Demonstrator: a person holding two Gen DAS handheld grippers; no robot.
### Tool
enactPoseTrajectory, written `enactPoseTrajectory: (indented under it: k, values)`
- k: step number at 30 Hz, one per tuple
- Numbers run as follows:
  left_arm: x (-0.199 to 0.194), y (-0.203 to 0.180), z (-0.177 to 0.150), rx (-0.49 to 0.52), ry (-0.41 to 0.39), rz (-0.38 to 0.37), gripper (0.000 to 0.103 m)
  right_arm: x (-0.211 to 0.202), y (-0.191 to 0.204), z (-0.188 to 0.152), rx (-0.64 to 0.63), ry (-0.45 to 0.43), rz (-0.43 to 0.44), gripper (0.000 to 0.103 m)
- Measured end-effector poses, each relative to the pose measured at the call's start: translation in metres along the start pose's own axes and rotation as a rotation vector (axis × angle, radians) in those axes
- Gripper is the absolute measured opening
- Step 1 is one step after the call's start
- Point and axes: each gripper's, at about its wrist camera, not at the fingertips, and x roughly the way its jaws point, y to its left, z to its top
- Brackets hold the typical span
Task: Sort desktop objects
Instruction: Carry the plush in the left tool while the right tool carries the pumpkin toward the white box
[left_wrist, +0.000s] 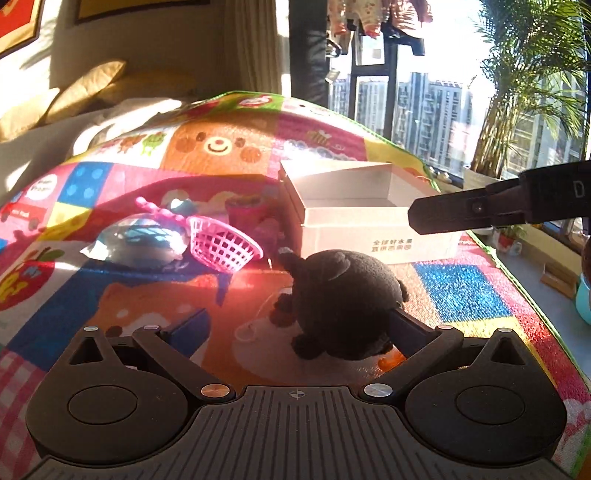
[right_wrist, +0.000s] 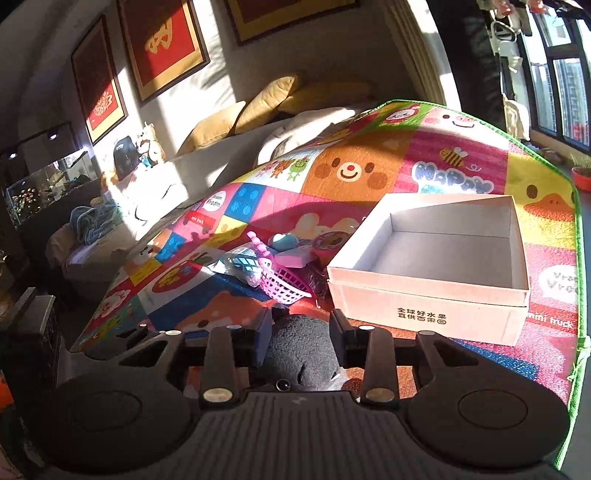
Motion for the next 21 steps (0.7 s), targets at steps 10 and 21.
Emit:
enactPoseTrajectory:
  k: [10, 21]
  values:
    - [-0.013, 0.031, 0.003, 0.005, -0.010, 0.197, 0.103, 0.005, -0.005, -0.065, -0.033, 0.128, -0.072, 0.069]
    - [-0.038, 0.045, -0.006, -0.061, -0.001, 0.053, 0.103, 0.017, 0.012, -0.075, -0.160, 0.141, -0.116, 0.055]
